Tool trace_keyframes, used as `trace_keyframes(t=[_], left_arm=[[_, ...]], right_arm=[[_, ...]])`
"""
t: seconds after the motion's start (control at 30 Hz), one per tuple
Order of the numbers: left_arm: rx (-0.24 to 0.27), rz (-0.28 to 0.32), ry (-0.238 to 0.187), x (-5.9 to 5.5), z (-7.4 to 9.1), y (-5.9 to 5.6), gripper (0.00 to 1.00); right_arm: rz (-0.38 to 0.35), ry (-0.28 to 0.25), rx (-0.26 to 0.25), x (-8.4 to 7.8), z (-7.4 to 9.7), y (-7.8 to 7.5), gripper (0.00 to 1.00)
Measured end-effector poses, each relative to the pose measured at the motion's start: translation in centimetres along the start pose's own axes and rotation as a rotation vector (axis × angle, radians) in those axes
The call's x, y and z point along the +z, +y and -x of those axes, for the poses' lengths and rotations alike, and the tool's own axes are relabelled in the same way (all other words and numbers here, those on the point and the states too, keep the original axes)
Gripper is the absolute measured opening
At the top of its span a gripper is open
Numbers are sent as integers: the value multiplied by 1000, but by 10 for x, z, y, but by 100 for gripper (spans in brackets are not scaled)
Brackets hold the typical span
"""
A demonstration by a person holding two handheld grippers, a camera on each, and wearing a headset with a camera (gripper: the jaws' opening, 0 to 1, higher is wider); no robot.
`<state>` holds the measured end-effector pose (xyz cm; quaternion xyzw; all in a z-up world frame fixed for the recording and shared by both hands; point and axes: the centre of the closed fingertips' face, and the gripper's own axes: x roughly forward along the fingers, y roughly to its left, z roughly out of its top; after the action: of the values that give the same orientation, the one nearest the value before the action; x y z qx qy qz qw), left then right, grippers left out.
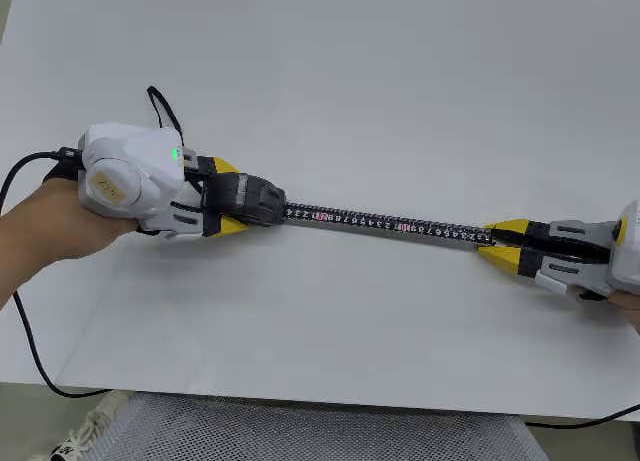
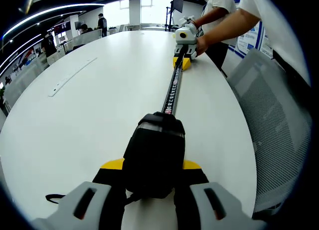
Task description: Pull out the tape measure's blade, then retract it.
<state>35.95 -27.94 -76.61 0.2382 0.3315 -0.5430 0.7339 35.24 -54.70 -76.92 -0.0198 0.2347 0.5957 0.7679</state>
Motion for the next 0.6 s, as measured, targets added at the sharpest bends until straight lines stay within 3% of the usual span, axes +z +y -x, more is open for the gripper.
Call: trace_keyframes(t=[0.43, 0.6], left_arm=[[10, 6, -3, 0, 0, 0, 33], [14, -1, 1, 0, 0, 0, 33]], right_arm=[[-9, -5, -17, 1, -1, -1, 11], [31, 0, -33, 0, -1, 0, 12]])
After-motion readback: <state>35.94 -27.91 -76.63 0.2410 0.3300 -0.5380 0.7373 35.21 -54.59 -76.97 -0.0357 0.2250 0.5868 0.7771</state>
